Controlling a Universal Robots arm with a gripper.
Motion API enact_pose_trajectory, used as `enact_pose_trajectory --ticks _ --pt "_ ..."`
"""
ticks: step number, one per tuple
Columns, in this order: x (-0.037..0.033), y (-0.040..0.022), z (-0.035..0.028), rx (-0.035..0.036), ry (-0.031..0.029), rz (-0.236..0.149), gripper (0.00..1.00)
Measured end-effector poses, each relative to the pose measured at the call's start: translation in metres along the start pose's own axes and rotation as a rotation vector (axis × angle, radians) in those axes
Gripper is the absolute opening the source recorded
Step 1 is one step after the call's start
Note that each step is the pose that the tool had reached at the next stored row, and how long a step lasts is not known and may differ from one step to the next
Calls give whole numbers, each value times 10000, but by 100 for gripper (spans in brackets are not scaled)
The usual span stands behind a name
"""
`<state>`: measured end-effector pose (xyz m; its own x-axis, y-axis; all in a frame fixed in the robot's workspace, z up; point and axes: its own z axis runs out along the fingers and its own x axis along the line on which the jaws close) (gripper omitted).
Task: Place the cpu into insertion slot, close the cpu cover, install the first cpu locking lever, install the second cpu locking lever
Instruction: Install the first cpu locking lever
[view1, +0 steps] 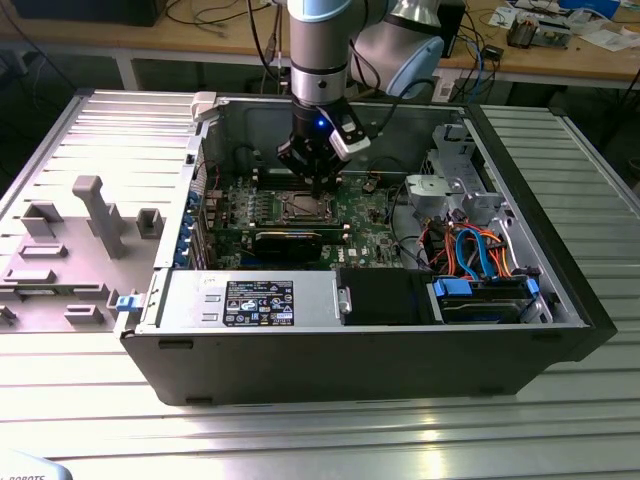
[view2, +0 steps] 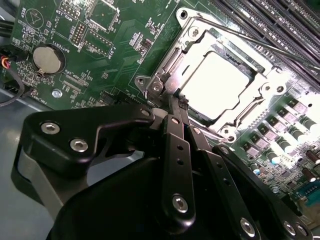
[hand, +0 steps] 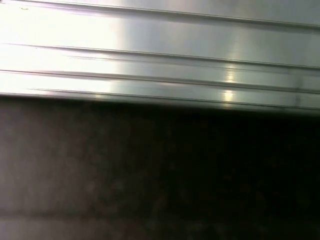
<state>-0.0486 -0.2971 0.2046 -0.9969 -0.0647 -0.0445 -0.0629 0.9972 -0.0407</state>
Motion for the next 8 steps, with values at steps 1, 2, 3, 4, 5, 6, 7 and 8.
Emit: enact_pose_trajectory --ticks 1,2,3,4,5,6,7,8 --pt "-2 3 3 25 2 -3 11" --pt "-2 6 4 38 3 -3 11" --pt "-2 15 8 51 4 -4 11" --pt "-3 20 10 53 4 -4 11" --pt "-3 24 13 55 4 -4 11" --pt "-3 29 19 60 4 -4 11" --pt "-3 32 23 60 4 -4 11" --pt "-4 35 29 59 3 -5 11"
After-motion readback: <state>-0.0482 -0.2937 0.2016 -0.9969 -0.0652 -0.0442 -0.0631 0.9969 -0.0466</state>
